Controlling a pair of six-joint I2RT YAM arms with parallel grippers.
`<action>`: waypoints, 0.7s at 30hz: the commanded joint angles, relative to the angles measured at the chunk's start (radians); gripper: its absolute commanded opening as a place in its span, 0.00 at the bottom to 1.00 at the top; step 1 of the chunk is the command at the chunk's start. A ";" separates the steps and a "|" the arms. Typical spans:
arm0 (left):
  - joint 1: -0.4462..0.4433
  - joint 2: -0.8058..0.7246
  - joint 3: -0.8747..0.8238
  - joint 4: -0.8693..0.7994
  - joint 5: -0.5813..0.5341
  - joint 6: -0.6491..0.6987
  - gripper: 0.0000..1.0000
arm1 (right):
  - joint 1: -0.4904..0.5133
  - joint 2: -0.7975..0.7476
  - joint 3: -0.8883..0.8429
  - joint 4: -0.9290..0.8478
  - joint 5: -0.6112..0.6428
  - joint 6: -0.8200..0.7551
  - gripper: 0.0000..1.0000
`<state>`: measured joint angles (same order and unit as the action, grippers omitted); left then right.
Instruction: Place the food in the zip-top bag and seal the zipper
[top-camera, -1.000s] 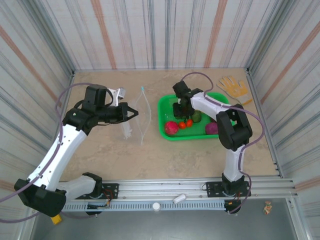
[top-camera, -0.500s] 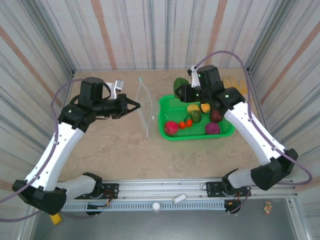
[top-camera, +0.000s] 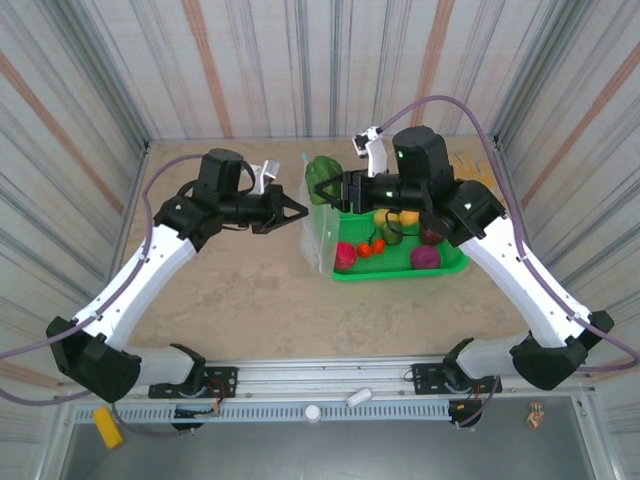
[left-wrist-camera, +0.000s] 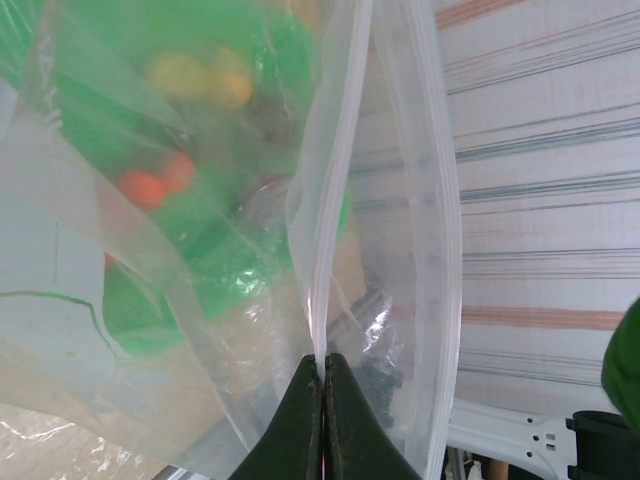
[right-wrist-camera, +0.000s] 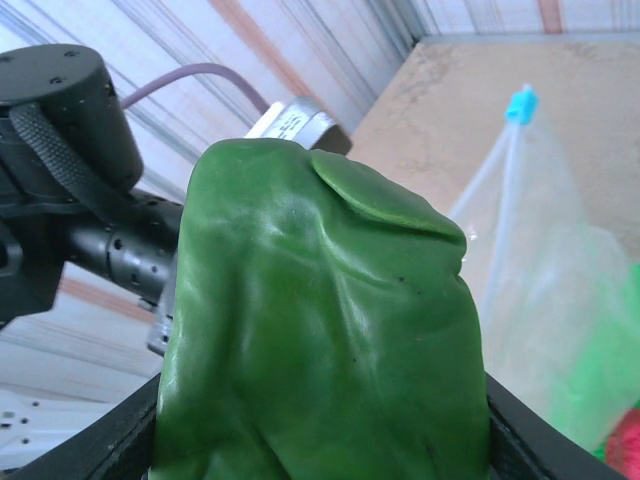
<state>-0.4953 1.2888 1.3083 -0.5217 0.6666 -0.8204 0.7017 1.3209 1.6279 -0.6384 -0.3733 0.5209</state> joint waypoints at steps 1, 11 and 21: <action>-0.003 -0.013 -0.033 0.115 0.028 -0.061 0.00 | 0.015 0.015 -0.024 0.040 -0.023 0.077 0.51; -0.014 -0.033 -0.062 0.177 0.029 -0.091 0.00 | 0.074 0.088 -0.004 -0.065 0.100 0.051 0.52; -0.012 -0.071 0.000 0.092 -0.008 -0.026 0.00 | 0.112 0.123 0.012 -0.217 0.389 -0.022 0.54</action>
<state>-0.5045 1.2613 1.2552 -0.4133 0.6548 -0.8867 0.8059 1.4204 1.6272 -0.7696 -0.0860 0.5381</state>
